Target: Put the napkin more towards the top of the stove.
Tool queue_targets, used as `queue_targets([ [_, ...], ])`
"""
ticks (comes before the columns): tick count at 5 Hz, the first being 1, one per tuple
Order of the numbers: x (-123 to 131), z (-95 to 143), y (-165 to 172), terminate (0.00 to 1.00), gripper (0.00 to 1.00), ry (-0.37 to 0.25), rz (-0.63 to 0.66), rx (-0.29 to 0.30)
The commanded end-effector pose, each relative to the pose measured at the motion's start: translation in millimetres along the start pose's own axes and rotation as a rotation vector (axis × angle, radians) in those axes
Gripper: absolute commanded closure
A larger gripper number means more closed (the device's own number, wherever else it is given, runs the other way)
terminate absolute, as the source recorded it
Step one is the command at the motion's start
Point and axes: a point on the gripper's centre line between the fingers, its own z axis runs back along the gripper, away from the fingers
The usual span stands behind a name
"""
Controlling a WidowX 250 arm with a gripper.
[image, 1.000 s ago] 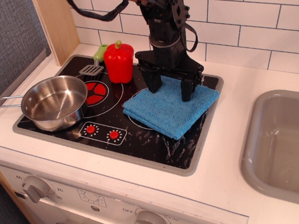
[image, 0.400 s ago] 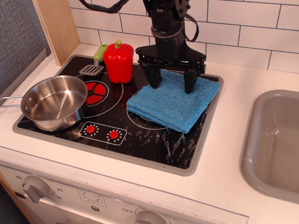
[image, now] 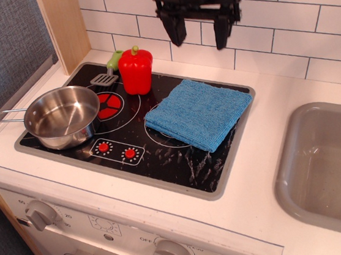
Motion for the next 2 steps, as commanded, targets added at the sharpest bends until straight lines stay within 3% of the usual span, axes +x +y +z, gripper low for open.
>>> queue_targets([
  [1, -7.0, 39.8, 33.4, 0.00, 0.00, 0.021, -0.004, 0.022],
  [2, -25.3, 35.9, 43.9, 0.00, 0.00, 0.028, -0.031, 0.020],
])
